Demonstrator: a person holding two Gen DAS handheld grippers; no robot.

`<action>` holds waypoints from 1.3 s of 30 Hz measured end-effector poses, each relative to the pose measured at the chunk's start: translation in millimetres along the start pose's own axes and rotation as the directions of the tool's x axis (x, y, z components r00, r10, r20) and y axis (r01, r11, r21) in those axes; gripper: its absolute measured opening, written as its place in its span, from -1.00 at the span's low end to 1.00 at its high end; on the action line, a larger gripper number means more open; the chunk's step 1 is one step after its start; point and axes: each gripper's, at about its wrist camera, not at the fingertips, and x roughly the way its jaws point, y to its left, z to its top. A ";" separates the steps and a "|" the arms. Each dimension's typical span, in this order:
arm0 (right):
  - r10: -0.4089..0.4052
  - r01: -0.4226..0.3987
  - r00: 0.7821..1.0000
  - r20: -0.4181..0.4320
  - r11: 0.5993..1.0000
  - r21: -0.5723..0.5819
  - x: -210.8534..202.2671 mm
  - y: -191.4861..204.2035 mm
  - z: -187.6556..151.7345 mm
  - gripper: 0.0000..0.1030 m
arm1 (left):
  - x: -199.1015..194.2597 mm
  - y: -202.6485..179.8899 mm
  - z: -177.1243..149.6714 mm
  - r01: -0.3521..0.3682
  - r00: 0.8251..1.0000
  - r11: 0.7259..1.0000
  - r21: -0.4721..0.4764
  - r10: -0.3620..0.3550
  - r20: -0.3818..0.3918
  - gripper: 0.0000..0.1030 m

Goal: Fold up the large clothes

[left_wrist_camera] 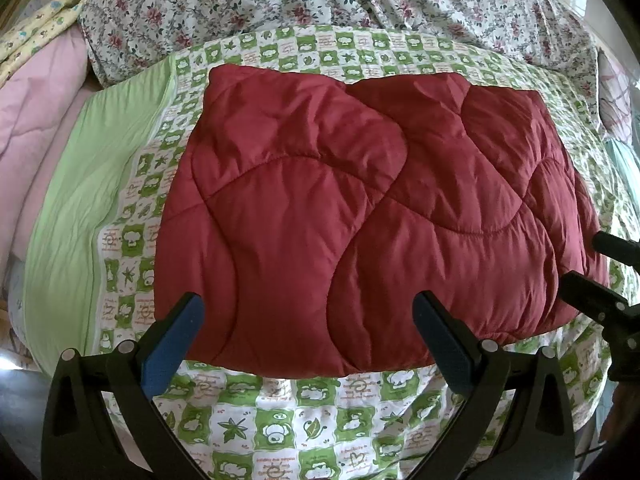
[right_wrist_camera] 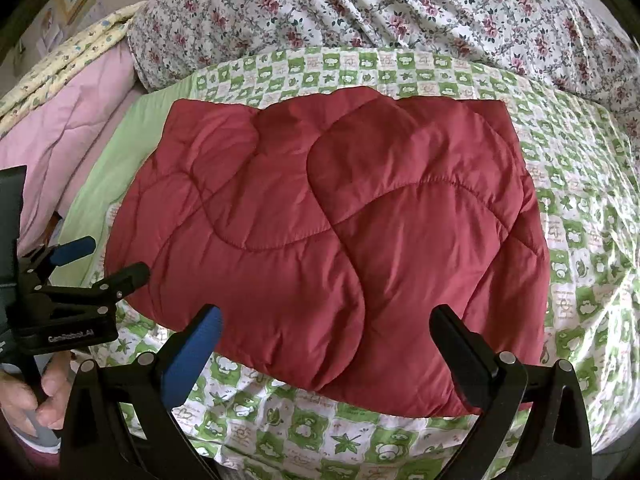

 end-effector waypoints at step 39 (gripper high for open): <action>0.007 -0.006 1.000 0.013 1.000 -0.012 -3.9 0.0 5.1 1.00 | 0.0 0.5 0.7 0.002 1.000 1.000 0.005 -0.002 0.009 1.00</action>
